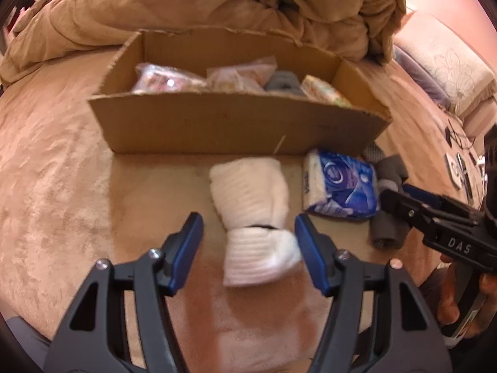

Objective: Organize objects
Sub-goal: 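Grasp the white socks with the left gripper while the right grasps grey socks, then place the white socks and grey socks into the box and release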

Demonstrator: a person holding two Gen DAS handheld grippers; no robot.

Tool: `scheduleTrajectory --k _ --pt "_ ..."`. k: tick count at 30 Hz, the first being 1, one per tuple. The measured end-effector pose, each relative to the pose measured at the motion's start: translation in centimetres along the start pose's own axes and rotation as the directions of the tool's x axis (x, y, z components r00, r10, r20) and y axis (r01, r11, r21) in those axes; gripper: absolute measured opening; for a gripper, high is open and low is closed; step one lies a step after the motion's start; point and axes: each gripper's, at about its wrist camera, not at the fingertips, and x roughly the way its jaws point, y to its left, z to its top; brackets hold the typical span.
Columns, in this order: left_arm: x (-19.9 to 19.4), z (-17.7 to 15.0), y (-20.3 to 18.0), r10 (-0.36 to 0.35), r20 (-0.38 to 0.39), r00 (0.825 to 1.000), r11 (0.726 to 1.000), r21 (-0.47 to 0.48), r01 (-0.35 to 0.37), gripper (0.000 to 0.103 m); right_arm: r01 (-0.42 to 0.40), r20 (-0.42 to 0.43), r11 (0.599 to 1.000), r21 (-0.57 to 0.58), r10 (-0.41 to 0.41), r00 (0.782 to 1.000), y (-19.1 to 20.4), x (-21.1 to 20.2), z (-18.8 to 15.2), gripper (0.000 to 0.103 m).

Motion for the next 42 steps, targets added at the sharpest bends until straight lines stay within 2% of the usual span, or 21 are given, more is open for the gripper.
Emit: scheduleTrajectory --k 2,4,5,6,7,9,25,42 --pt "0.5 -0.2 -0.2 0.012 -0.003 1.0 1.0 0.022 -0.011 0.061 -0.004 -0.013 1.0 -0.019 0.004 1.0 0.5 0.6 0.0 0.066" --pt "0.6 -0.3 -0.4 0.016 0.005 1.0 0.999 0.035 -0.016 0.056 0.004 -0.017 0.999 -0.042 -0.004 1.0 1.1 0.9 -0.1 0.058" --pt "0.6 -0.3 -0.4 0.013 0.006 1.0 0.999 0.037 -0.013 0.053 -0.002 -0.015 0.999 -0.049 0.001 1.0 1.2 0.9 -0.2 0.044" --pt "0.5 -0.3 -0.4 0.008 0.006 1.0 0.999 0.037 -0.008 0.052 -0.011 -0.013 0.999 -0.053 0.01 1.0 1.4 0.9 -0.2 0.034" --pt "0.4 -0.4 -0.4 0.001 0.007 1.0 0.999 0.039 -0.002 0.046 -0.014 -0.01 0.998 -0.054 0.013 1.0 1.5 0.8 -0.3 0.033" --pt "0.1 -0.5 -0.5 -0.008 0.004 1.0 0.999 0.05 0.007 0.042 -0.012 -0.004 0.998 -0.059 0.012 1.0 1.6 0.6 -0.3 0.026" --pt "-6.4 -1.2 -0.5 -0.05 0.077 0.996 0.998 0.05 0.046 0.04 0.031 0.073 0.998 -0.058 -0.026 0.997 2.6 -4.7 -0.4 0.023" --pt "-13.4 0.2 1.8 -0.06 0.181 0.982 0.998 0.047 0.053 0.04 -0.031 0.156 0.996 -0.082 0.043 0.987 6.1 -9.8 1.6 0.023"
